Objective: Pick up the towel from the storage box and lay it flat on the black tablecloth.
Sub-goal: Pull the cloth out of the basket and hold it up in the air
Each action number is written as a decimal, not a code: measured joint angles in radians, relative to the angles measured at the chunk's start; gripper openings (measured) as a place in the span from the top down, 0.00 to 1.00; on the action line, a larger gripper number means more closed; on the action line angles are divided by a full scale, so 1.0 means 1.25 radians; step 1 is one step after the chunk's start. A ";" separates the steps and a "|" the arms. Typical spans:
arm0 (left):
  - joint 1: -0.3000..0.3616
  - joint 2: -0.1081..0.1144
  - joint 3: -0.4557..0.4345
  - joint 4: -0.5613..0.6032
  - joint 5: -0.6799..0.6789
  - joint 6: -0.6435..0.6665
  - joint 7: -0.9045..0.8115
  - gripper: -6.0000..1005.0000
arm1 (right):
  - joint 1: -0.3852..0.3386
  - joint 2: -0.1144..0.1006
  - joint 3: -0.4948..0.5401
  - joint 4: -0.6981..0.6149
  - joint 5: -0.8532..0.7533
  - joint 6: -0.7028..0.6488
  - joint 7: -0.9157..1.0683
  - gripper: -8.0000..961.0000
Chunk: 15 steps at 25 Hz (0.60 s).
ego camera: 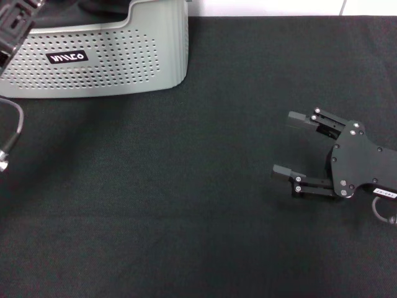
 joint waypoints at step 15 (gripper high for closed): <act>0.020 0.015 0.069 0.089 -0.005 0.077 -0.088 0.98 | 0.003 0.001 0.000 0.008 0.000 0.002 -0.018 0.13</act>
